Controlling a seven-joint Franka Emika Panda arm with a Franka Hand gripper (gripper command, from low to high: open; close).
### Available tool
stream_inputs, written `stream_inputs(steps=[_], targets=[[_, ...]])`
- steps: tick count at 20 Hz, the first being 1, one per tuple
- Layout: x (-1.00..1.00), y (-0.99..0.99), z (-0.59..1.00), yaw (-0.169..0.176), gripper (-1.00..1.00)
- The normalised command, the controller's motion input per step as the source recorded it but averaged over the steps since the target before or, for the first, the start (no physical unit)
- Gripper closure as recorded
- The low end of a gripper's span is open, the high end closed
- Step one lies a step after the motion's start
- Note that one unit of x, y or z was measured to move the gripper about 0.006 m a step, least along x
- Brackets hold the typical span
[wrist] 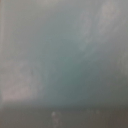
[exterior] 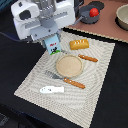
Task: Interact with the objects in diverse but meaningful ways.
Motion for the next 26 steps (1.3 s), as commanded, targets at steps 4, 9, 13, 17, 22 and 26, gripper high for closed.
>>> stream_inputs(steps=[4, 9, 13, 17, 22, 26], targets=[[0.07, 0.68, 0.05, 0.002, 1.0], [0.01, 0.68, 0.0, 0.007, 1.0], [0.0, 0.58, -0.02, 0.03, 1.0], [-0.04, 0.5, -0.12, 0.05, 1.0], [-0.29, 0.27, -0.23, 0.059, 1.0], [-0.39, 0.08, -0.3, 0.041, 1.0]])
